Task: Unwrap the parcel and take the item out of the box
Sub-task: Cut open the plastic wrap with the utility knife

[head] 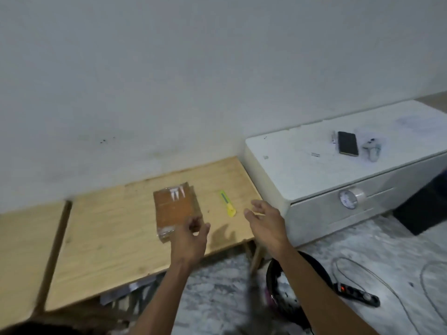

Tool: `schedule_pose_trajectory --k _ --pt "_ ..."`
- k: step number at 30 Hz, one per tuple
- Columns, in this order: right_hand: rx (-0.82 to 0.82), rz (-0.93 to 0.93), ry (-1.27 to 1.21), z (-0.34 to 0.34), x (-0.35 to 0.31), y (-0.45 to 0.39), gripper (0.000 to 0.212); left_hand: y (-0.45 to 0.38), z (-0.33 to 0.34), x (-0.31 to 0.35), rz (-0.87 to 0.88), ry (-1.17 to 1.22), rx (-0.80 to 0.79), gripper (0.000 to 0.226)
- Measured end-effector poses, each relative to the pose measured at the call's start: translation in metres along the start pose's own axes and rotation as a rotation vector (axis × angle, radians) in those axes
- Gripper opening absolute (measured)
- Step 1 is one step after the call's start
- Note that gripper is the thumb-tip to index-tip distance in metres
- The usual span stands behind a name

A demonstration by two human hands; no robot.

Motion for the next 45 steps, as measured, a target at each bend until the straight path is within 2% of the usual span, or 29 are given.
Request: schedule_pose_trajectory --k 5,11,20,24,27,30,35,39,42,45 --pt "-0.142 -0.063 0.121 0.074 -0.02 -0.003 0.037 0.005 -0.066 -0.072 -0.126 -0.036 0.159 0.034" --pt "-0.185 -0.114 0.332 0.129 -0.007 -0.055 0.033 -0.028 -0.077 -0.109 -0.227 0.012 0.227 0.031" --pt "-0.138 0.022 0.542 0.159 0.051 -0.178 0.036 -0.144 -0.038 -0.119 -0.202 -0.272 0.162 0.055" --pt "-0.087 0.099 0.645 0.153 0.078 -0.213 0.036 -0.177 -0.015 -0.143 -0.326 -0.349 0.096 0.054" --pt "-0.095 0.152 0.727 0.151 0.094 -0.229 0.033 -0.19 -0.007 -0.149 -0.375 -0.416 0.087 0.064" --pt "-0.101 0.178 0.748 0.151 0.107 -0.233 0.028 -0.195 0.004 -0.16 -0.407 -0.345 0.068 0.072" --pt "-0.06 0.2 0.696 0.156 0.119 -0.237 0.025 -0.197 0.008 -0.155 -0.355 -0.3 0.081 0.078" --pt "-0.145 0.118 0.619 0.176 0.111 -0.244 0.016 -0.199 0.01 -0.154 -0.325 -0.321 0.067 0.08" --pt "-0.226 0.213 0.266 0.198 0.091 -0.243 0.01 -0.199 0.011 -0.157 -0.32 -0.373 0.047 0.078" --pt "-0.39 0.359 -0.095 0.232 0.055 -0.238 0.016 -0.199 0.013 -0.159 -0.31 -0.456 0.021 0.075"
Point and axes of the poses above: each hand's wrist, its own y-axis away from the middle knuckle, its own z-axis out of the palm, x = y × z, the point moved 10 cm from there along -y, towards the middle knuckle, and after that the axes turned 7 degrees about -y, right-handed, at the moved point
